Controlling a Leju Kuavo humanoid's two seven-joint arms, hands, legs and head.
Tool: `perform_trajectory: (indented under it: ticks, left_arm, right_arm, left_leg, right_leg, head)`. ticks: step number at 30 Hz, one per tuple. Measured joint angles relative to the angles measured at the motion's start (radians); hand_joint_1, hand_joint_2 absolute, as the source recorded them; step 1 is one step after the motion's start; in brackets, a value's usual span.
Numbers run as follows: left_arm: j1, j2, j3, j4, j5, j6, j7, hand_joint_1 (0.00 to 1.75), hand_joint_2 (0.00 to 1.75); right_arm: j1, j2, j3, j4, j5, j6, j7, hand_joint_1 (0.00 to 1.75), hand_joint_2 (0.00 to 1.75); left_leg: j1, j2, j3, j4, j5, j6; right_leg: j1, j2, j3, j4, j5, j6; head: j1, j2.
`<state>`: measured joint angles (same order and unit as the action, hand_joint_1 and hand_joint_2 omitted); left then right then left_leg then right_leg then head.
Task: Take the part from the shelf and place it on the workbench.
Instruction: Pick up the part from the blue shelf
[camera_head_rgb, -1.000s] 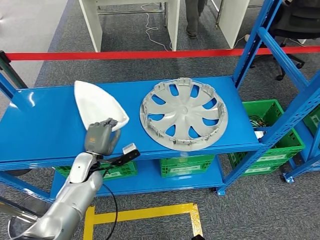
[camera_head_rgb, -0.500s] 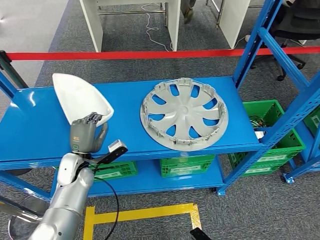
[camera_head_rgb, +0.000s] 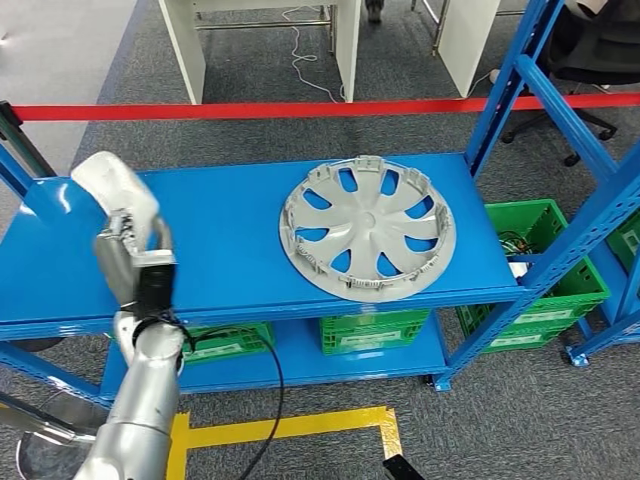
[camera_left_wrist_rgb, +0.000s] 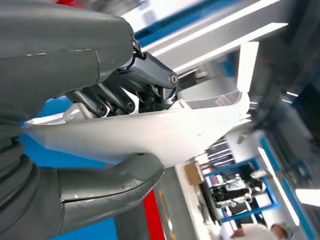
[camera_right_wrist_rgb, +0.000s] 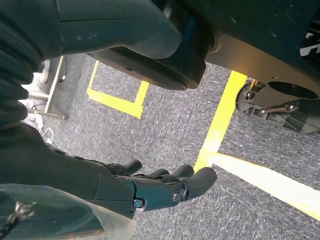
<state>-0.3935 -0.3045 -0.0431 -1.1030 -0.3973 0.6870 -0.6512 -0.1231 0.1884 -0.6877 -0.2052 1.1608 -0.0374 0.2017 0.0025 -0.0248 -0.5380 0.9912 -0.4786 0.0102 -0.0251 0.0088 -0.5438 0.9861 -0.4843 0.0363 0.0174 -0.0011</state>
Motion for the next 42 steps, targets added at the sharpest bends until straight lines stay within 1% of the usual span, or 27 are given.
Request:
perform_trajectory:
  ticks: [3,8,11,13,14,15,16,18,19,20,21,22,23,24,25,27,29,30,31,33,34,35,36,37,39,40,42]
  left_arm:
    - [0.052,0.065,-0.118,-0.11,0.204,-0.045,0.071,1.75,1.75]
    - [0.165,0.154,-0.27,-0.316,0.393,-0.2,0.055,1.75,1.75]
    - [0.226,0.185,-0.332,-0.427,0.465,-0.292,0.041,1.75,1.75]
    - [0.259,0.196,-0.36,-0.485,0.5,-0.333,0.037,1.75,1.75]
    - [0.273,0.199,-0.37,-0.509,0.517,-0.35,0.034,1.75,1.75]
    - [0.287,0.201,-0.377,-0.53,0.533,-0.366,0.031,1.75,1.75]
    - [0.301,0.203,-0.382,-0.549,0.552,-0.385,0.028,1.75,1.75]
    - [0.332,0.204,-0.385,-0.578,0.597,-0.432,0.023,1.75,1.75]
    - [0.347,0.205,-0.387,-0.588,0.62,-0.46,0.024,1.75,1.75]
    - [0.361,0.205,-0.388,-0.597,0.643,-0.49,0.027,1.75,1.75]
    - [0.372,0.204,-0.388,-0.604,0.663,-0.518,0.032,1.75,1.75]
    - [0.38,0.203,-0.388,-0.609,0.68,-0.541,0.037,1.75,1.75]
    - [0.388,0.202,-0.388,-0.614,0.693,-0.562,0.041,1.75,1.75]
    - [0.392,0.201,-0.387,-0.617,0.703,-0.577,0.044,1.75,1.75]
    - [0.395,0.199,-0.387,-0.62,0.709,-0.59,0.045,1.75,1.75]
    - [0.402,0.196,-0.386,-0.625,0.719,-0.606,0.048,1.75,1.75]
    - [0.409,0.194,-0.385,-0.628,0.723,-0.614,0.05,1.75,1.75]
    - [0.411,0.194,-0.384,-0.63,0.723,-0.615,0.051,1.75,1.75]
    - [0.413,0.194,-0.383,-0.63,0.723,-0.616,0.051,1.75,1.75]
    - [0.416,0.194,-0.382,-0.631,0.723,-0.618,0.053,1.75,1.75]
    - [0.418,0.194,-0.381,-0.632,0.723,-0.619,0.053,1.75,1.75]
    - [0.421,0.194,-0.38,-0.632,0.722,-0.621,0.053,1.75,1.75]
    - [0.423,0.194,-0.378,-0.632,0.719,-0.623,0.053,1.75,1.75]
    - [0.426,0.193,-0.376,-0.633,0.714,-0.624,0.053,1.75,1.75]
    - [0.433,0.192,-0.373,-0.639,0.701,-0.624,0.053,1.75,1.75]
    - [0.439,0.191,-0.372,-0.645,0.695,-0.623,0.053,1.75,1.75]
    - [0.451,0.189,-0.369,-0.655,0.686,-0.623,0.054,1.75,1.75]
  right_arm:
    - [0.002,0.0,-0.009,0.0,-0.015,-0.004,-0.001,0.0,1.75]
    - [0.005,0.001,-0.03,0.0,-0.036,-0.007,-0.002,0.0,1.75]
    - [0.006,0.003,-0.044,0.0,-0.046,-0.013,-0.004,0.0,1.75]
    - [0.007,0.005,-0.052,0.0,-0.051,-0.016,-0.004,0.0,1.75]
    - [0.008,0.005,-0.055,0.0,-0.053,-0.016,-0.006,0.0,1.75]
    - [0.008,0.005,-0.058,0.0,-0.055,-0.018,-0.008,0.0,1.75]
    - [0.009,0.005,-0.061,0.0,-0.058,-0.02,-0.013,0.0,1.75]
    - [0.007,0.005,-0.07,0.0,-0.063,-0.025,-0.026,0.0,1.75]
    - [0.007,0.005,-0.074,0.0,-0.064,-0.028,-0.031,0.0,1.75]
    - [0.007,0.005,-0.077,0.0,-0.064,-0.031,-0.034,0.0,1.75]
    - [0.009,0.005,-0.079,0.0,-0.063,-0.033,-0.035,0.0,1.75]
    - [0.012,0.005,-0.08,0.0,-0.063,-0.034,-0.035,0.0,1.75]
    - [0.017,0.005,-0.082,0.0,-0.062,-0.035,-0.035,0.0,1.75]
    - [0.02,0.006,-0.083,0.0,-0.062,-0.036,-0.036,0.0,1.75]
    - [0.023,0.007,-0.085,0.0,-0.062,-0.036,-0.038,0.0,1.75]
    - [0.025,0.009,-0.089,0.001,-0.063,-0.037,-0.044,0.0,1.75]
    - [0.025,0.012,-0.094,0.001,-0.063,-0.038,-0.05,0.0,1.75]
    - [0.025,0.013,-0.097,0.001,-0.063,-0.039,-0.052,0.0,1.75]
    - [0.025,0.014,-0.098,0.0,-0.063,-0.039,-0.055,0.0,1.75]
    - [0.026,0.014,-0.098,0.0,-0.062,-0.04,-0.065,0.0,1.75]
    - [0.027,0.014,-0.098,0.0,-0.062,-0.042,-0.074,0.0,1.75]
    - [0.028,0.014,-0.099,0.0,-0.061,-0.046,-0.085,0.0,1.75]
    - [0.029,0.014,-0.099,0.0,-0.06,-0.053,-0.1,0.0,1.75]
    - [0.031,0.014,-0.099,0.0,-0.058,-0.065,-0.116,0.0,1.75]
    - [0.034,0.019,-0.099,0.0,-0.051,-0.105,-0.148,0.0,1.75]
    - [0.036,0.023,-0.099,0.0,-0.047,-0.135,-0.162,0.0,1.75]
    - [0.039,0.032,-0.098,0.0,-0.043,-0.181,-0.183,0.0,1.75]
  left_leg:
    - [-0.001,0.0,0.0,0.001,-0.001,0.0]
    - [-0.005,0.0,-0.002,0.006,-0.004,0.006]
    - [-0.007,0.0,-0.005,0.014,-0.007,0.013]
    - [-0.005,0.001,-0.005,0.01,-0.001,0.022]
    - [-0.003,0.003,-0.005,0.005,0.005,0.027]
    - [-0.001,0.005,-0.005,-0.001,0.009,0.033]
    - [0.001,0.008,-0.006,-0.004,0.013,0.037]
    - [-0.002,0.011,-0.012,-0.003,0.016,0.04]
    - [-0.004,0.013,-0.014,-0.002,0.017,0.041]
    - [-0.005,0.013,-0.016,0.0,0.017,0.041]
    - [-0.005,0.013,-0.018,0.003,0.018,0.04]
    - [-0.005,0.011,-0.019,0.006,0.018,0.039]
    - [-0.005,0.01,-0.021,0.01,0.017,0.037]
    - [-0.006,0.008,-0.026,0.016,0.018,0.032]
    - [-0.007,0.006,-0.032,0.021,0.02,0.025]
    - [-0.009,0.005,-0.045,0.028,0.028,0.01]
    - [-0.007,0.006,-0.055,0.036,0.022,-0.002]
    - [-0.006,0.008,-0.064,0.057,0.0,-0.008]
    - [-0.003,0.01,-0.078,0.098,-0.038,-0.013]
    - [0.001,0.013,-0.112,0.219,-0.122,-0.024]
    - [0.003,0.013,-0.122,0.27,-0.145,-0.027]
    - [0.004,0.013,-0.119,0.293,-0.148,-0.029]
    - [0.006,0.013,-0.1,0.279,-0.132,-0.03]
    - [0.007,0.014,-0.065,0.229,-0.103,-0.029]
    - [0.006,0.016,0.018,0.092,-0.062,-0.024]
    - [0.004,0.017,0.044,0.044,-0.055,-0.02]
    - [-0.001,0.017,0.054,0.014,-0.055,-0.013]
  right_leg:
    - [-0.001,-0.001,0.0,0.0,0.0,0.0]
    - [-0.005,0.0,0.0,-0.001,-0.001,0.003]
    - [-0.007,0.0,0.001,-0.002,0.001,0.012]
    - [-0.007,0.0,0.001,-0.002,0.0,0.02]
    - [-0.007,-0.002,-0.004,0.007,-0.011,0.022]
    - [-0.006,-0.004,-0.016,0.034,-0.035,0.021]
    - [-0.006,-0.006,-0.036,0.082,-0.07,0.02]
    - [-0.004,-0.008,-0.085,0.218,-0.14,0.02]
    - [-0.004,-0.009,-0.1,0.268,-0.155,0.02]
    - [-0.003,-0.01,-0.098,0.282,-0.15,0.02]
    - [-0.004,-0.01,-0.077,0.255,-0.126,0.018]
    - [-0.004,-0.01,-0.043,0.197,-0.092,0.016]
    - [-0.004,-0.008,-0.005,0.129,-0.069,0.015]
    - [-0.003,-0.004,0.026,0.074,-0.053,0.013]
    - [-0.002,-0.001,0.042,0.041,-0.048,0.012]
    - [0.001,0.003,0.046,0.025,-0.052,0.008]
    - [-0.002,-0.001,0.034,0.02,-0.048,-0.005]
    - [-0.004,-0.005,0.028,0.019,-0.042,-0.014]
    - [-0.004,-0.009,0.021,0.017,-0.035,-0.023]
    - [-0.001,-0.018,0.009,0.019,-0.023,-0.031]
    - [0.001,-0.021,0.001,0.021,-0.018,-0.032]
    - [0.002,-0.025,-0.008,0.023,-0.013,-0.033]
    - [0.002,-0.028,-0.016,0.027,-0.009,-0.032]
    - [0.003,-0.029,-0.024,0.03,-0.005,-0.031]
    - [0.004,-0.031,-0.037,0.036,0.003,-0.025]
    - [0.005,-0.03,-0.042,0.038,0.008,-0.02]
    - [0.006,-0.03,-0.048,0.036,0.022,-0.008]
  head:
    - [0.0,0.0]
    - [0.0,0.0]
    - [0.0,0.0]
    - [0.0,0.0]
    - [0.001,0.0]
    - [0.002,0.0]
    - [0.003,0.0]
    - [0.005,0.0]
    - [0.005,0.0]
    - [0.005,0.0]
    - [0.005,0.0]
    - [0.005,0.0]
    - [0.005,0.0]
    - [0.005,0.0]
    - [0.005,0.0]
    - [0.005,0.0]
    - [0.004,0.0]
    - [0.002,0.0]
    - [-0.001,0.0]
    - [-0.005,0.0]
    - [-0.006,0.0]
    - [-0.006,0.0]
    - [-0.006,0.0]
    - [-0.006,0.0]
    - [-0.005,0.0]
    - [-0.005,0.0]
    - [-0.005,0.0]
